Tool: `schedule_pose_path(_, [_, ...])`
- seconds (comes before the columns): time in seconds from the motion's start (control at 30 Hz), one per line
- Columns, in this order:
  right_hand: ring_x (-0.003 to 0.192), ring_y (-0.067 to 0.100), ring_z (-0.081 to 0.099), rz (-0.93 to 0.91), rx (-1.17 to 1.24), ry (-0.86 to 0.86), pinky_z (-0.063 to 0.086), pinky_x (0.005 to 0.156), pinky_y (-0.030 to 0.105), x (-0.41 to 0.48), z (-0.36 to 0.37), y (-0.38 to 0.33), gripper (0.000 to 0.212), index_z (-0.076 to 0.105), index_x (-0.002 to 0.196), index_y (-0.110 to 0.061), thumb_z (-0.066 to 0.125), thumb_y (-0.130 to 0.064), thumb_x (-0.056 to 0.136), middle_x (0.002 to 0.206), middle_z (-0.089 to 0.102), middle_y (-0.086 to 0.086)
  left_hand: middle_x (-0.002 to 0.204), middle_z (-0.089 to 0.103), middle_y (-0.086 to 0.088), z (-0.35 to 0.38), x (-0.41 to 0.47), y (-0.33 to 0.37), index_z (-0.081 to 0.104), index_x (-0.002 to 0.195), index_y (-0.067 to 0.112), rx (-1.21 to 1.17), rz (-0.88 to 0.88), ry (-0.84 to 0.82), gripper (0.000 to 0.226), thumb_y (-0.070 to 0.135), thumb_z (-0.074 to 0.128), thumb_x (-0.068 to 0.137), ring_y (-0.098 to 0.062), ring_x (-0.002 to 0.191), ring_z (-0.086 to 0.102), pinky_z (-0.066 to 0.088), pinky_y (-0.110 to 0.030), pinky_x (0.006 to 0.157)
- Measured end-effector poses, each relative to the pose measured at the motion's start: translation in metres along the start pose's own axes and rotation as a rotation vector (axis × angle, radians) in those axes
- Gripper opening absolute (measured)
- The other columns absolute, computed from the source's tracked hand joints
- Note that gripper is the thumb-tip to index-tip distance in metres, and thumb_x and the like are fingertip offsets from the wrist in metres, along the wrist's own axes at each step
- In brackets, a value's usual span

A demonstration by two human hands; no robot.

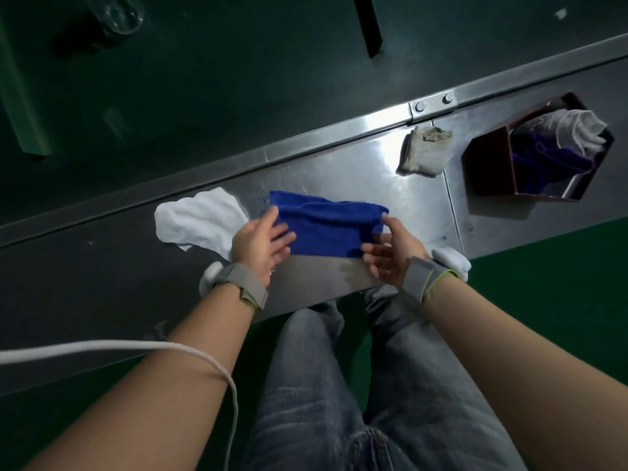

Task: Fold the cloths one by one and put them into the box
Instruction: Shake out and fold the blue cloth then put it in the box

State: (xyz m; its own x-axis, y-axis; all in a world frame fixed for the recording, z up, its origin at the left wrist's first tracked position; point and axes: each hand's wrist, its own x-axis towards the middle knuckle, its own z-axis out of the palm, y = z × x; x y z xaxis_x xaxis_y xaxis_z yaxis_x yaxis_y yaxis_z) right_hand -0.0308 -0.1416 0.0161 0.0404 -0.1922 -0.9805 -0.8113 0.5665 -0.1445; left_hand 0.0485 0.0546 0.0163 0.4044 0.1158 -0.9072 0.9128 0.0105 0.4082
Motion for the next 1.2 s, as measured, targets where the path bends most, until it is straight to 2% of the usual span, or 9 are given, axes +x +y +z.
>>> schedule_pose_path(0.13, [0.087,0.025,0.061,-0.294,-0.503,0.345,0.042,0.076,0.029,0.02,-0.002,0.0,0.056,0.054,0.118,-0.011,0.056,-0.055,0.083,0.111,0.066,0.008,0.089,0.068,0.006,0.004,0.02,-0.008,0.06,0.097,0.019,0.525,0.351,0.363,0.034,0.042,0.071,0.074,-0.022,0.091,0.067,0.048,-0.026,0.075])
schedule_pose_path(0.33, [0.1,0.034,0.061,-0.322,-0.634,0.289,0.047,0.084,0.037,0.038,0.017,0.003,0.065,0.043,0.118,-0.009,0.067,-0.052,0.076,0.113,0.062,0.011,0.12,0.061,-0.014,0.02,0.034,-0.013,0.044,0.122,0.009,1.035,0.196,0.361,0.074,0.047,0.077,0.068,-0.037,0.104,0.061,0.048,-0.038,0.086])
schedule_pose_path(0.4, [0.089,0.031,0.065,-0.306,-0.61,0.245,0.053,0.083,0.041,0.045,0.017,0.0,0.048,0.057,0.104,-0.011,0.069,-0.046,0.073,0.1,0.068,0.01,0.121,0.06,-0.015,0.026,0.034,-0.01,0.045,0.12,0.008,1.031,0.122,0.383,0.068,0.043,0.077,0.071,-0.036,0.1,0.061,0.048,-0.039,0.084])
schedule_pose_path(0.53, [0.065,0.02,0.065,-0.378,-0.496,0.148,0.056,0.06,0.034,0.047,0.014,0.0,0.031,0.061,0.071,-0.021,0.066,-0.048,0.057,0.067,0.067,-0.004,0.089,0.065,-0.008,0.026,0.033,-0.008,0.051,0.067,0.019,0.994,0.091,0.222,0.029,0.04,0.067,0.078,-0.019,0.059,0.051,0.041,-0.03,0.063])
schedule_pose_path(0.73, [0.057,0.018,0.057,-0.436,-0.39,0.1,0.051,0.058,0.033,0.054,0.011,0.013,0.03,0.053,0.067,-0.021,0.064,-0.042,0.048,0.061,0.059,-0.005,0.066,0.054,-0.006,0.05,0.0,-0.018,0.045,0.063,0.015,1.069,0.541,0.237,0.026,0.027,0.064,0.074,-0.029,0.063,0.047,0.029,-0.028,0.057])
schedule_pose_path(0.83, [0.079,0.028,0.063,-0.382,-0.286,0.073,0.055,0.077,0.044,0.056,0.01,0.011,0.042,0.063,0.084,-0.009,0.054,-0.04,0.057,0.08,0.066,0.013,0.083,0.064,-0.01,0.08,-0.016,-0.032,0.05,0.074,0.016,1.157,0.629,-0.02,0.021,0.026,0.069,0.072,-0.03,0.076,0.057,0.035,-0.029,0.061])
schedule_pose_path(0.97, [0.092,0.032,0.065,-0.148,0.143,-0.103,0.051,0.082,0.045,0.053,0.003,0.003,0.045,0.067,0.085,-0.012,0.054,-0.053,0.071,0.088,0.068,0.012,0.108,0.065,-0.003,0.099,-0.021,-0.04,0.056,0.116,0.017,1.088,0.391,-0.285,0.041,0.024,0.066,0.076,-0.024,0.098,0.062,0.048,-0.034,0.09])
schedule_pose_path(1.1, [0.054,0.011,0.069,-0.281,0.089,-0.234,0.054,0.049,0.022,0.055,-0.008,0.005,0.009,0.072,0.077,-0.008,0.073,-0.017,0.08,0.06,0.073,-0.002,0.092,0.069,-0.007,0.094,-0.016,-0.04,0.056,0.121,0.012,0.886,0.349,-0.245,0.038,0.007,0.058,0.083,-0.024,0.094,0.064,0.048,-0.03,0.087])
schedule_pose_path(1.2, [0.038,0.002,0.06,-0.277,-0.084,-0.202,0.043,0.036,0.014,0.052,-0.012,0.002,0.013,0.064,0.076,-0.01,0.07,0.001,0.077,0.042,0.062,-0.013,0.07,0.063,-0.004,0.088,-0.011,-0.04,0.058,0.116,0.013,0.971,0.371,-0.176,0.034,0.005,0.056,0.083,-0.025,0.077,0.06,0.044,-0.027,0.071])
